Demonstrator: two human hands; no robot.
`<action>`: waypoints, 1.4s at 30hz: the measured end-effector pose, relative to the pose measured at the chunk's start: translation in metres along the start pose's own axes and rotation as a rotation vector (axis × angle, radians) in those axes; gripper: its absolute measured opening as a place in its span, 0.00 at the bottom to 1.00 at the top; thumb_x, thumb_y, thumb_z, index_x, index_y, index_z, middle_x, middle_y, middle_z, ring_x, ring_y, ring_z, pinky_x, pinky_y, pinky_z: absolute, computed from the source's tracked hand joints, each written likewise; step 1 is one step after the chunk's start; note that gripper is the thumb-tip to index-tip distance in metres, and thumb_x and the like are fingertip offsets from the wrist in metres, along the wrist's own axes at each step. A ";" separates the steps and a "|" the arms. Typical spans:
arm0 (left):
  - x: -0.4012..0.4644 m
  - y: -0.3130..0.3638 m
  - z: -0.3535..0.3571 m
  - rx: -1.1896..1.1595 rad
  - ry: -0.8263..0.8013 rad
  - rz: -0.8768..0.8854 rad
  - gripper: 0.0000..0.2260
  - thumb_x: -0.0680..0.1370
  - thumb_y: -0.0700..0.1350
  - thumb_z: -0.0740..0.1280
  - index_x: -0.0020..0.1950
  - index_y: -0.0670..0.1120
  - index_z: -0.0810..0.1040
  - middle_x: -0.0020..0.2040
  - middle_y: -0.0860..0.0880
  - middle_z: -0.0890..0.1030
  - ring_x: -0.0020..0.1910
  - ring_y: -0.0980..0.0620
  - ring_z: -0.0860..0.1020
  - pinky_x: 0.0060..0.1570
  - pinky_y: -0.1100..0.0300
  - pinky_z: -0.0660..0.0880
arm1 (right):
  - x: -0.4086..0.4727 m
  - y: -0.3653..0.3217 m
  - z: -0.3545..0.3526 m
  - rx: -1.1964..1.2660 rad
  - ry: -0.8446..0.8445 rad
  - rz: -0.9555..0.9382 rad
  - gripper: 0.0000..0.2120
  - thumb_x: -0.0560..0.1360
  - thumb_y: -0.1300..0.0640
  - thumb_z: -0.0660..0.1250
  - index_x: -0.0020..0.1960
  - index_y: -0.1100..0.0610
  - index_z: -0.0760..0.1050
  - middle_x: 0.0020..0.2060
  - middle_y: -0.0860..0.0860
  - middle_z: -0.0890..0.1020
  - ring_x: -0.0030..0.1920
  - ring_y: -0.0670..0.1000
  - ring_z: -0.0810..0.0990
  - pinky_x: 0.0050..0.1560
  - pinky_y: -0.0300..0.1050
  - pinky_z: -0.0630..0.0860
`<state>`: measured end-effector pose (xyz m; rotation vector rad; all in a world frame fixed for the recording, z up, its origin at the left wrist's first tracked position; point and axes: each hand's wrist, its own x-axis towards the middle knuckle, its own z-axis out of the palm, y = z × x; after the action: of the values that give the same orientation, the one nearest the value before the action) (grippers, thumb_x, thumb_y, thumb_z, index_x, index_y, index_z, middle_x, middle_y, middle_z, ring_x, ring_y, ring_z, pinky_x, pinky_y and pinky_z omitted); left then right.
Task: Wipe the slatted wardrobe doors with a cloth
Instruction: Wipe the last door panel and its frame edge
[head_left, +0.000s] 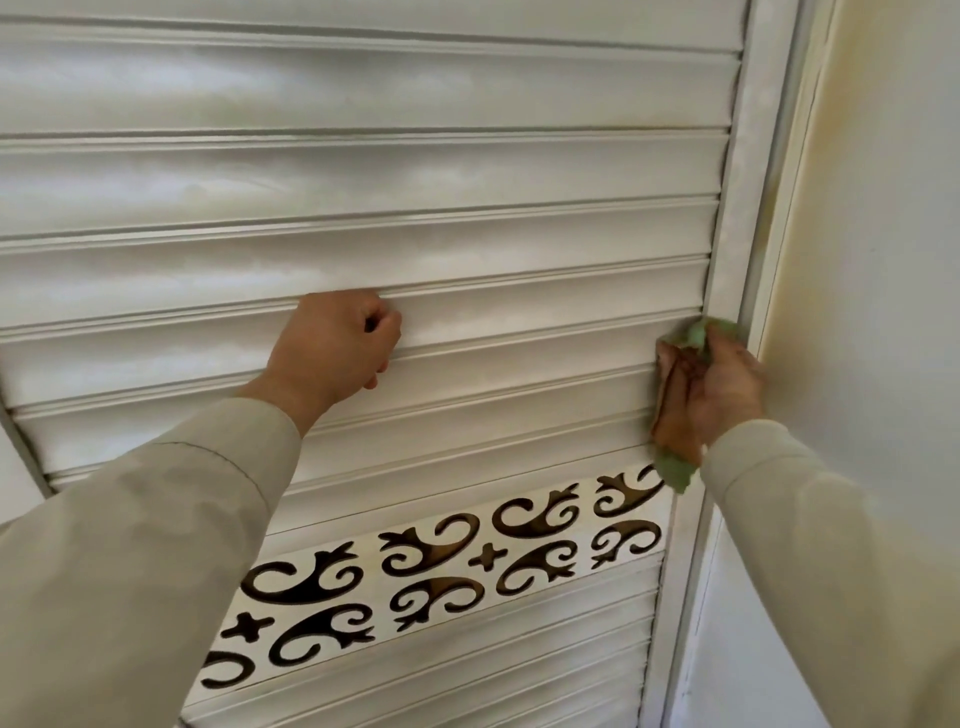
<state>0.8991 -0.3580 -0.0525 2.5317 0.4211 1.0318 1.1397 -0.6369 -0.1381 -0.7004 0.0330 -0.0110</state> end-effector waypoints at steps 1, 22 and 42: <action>0.000 0.000 0.001 -0.001 0.002 0.005 0.13 0.80 0.48 0.62 0.37 0.47 0.77 0.31 0.49 0.82 0.25 0.55 0.81 0.32 0.61 0.75 | 0.001 0.006 -0.007 -0.031 0.047 -0.007 0.07 0.78 0.57 0.70 0.54 0.58 0.78 0.39 0.58 0.85 0.36 0.56 0.85 0.37 0.48 0.83; -0.006 0.014 -0.006 -0.121 -0.148 -0.096 0.10 0.79 0.49 0.65 0.40 0.48 0.81 0.33 0.53 0.84 0.32 0.55 0.83 0.42 0.59 0.78 | -0.052 0.014 0.017 -0.340 -0.232 0.250 0.14 0.78 0.60 0.62 0.34 0.55 0.72 0.25 0.51 0.72 0.29 0.51 0.71 0.25 0.39 0.69; -0.064 -0.061 -0.092 -0.280 -0.745 -0.101 0.16 0.74 0.59 0.73 0.58 0.55 0.79 0.47 0.50 0.79 0.40 0.51 0.72 0.37 0.59 0.68 | -0.254 0.100 0.139 -0.786 -0.997 0.273 0.13 0.77 0.57 0.68 0.55 0.66 0.79 0.51 0.67 0.82 0.53 0.68 0.80 0.58 0.60 0.75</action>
<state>0.7812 -0.3097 -0.0576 2.3847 0.1656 0.0585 0.8904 -0.4651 -0.0894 -1.4135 -0.8641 0.6410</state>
